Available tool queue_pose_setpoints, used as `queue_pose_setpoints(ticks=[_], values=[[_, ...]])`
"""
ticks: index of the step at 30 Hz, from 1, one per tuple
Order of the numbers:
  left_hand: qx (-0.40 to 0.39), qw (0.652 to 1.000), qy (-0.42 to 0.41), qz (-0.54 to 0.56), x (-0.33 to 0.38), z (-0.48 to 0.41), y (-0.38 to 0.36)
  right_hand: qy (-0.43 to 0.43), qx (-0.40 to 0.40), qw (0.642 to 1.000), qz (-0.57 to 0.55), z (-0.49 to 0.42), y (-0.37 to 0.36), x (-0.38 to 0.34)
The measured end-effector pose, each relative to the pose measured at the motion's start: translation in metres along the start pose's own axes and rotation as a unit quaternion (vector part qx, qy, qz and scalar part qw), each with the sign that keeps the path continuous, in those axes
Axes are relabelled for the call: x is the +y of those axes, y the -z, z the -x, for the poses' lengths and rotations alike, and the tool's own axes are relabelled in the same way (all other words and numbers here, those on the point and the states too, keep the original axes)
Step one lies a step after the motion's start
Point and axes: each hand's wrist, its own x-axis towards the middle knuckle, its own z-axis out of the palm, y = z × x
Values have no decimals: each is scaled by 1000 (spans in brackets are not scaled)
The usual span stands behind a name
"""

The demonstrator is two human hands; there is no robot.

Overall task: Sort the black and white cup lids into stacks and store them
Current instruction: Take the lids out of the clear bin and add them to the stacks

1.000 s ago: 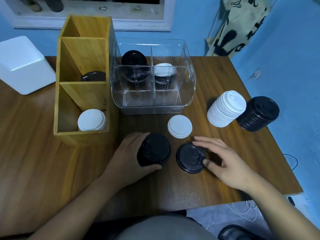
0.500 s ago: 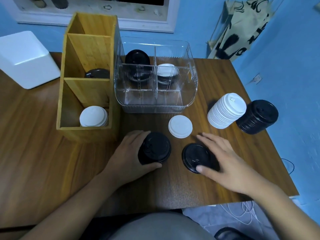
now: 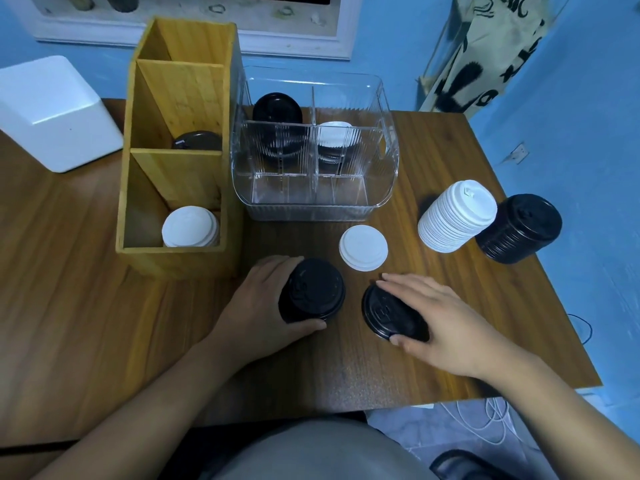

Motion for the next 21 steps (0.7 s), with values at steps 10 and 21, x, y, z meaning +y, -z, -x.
queue_pose_setpoints(ticks=[10, 21], values=[[-7, 1000, 4, -2, -2, -1, -3, 15, 131, 986, -105, -48, 12, -53], [-44, 998, 37, 25, 4, -2, 1, 22, 36, 998, -36, -90, -2, -87]])
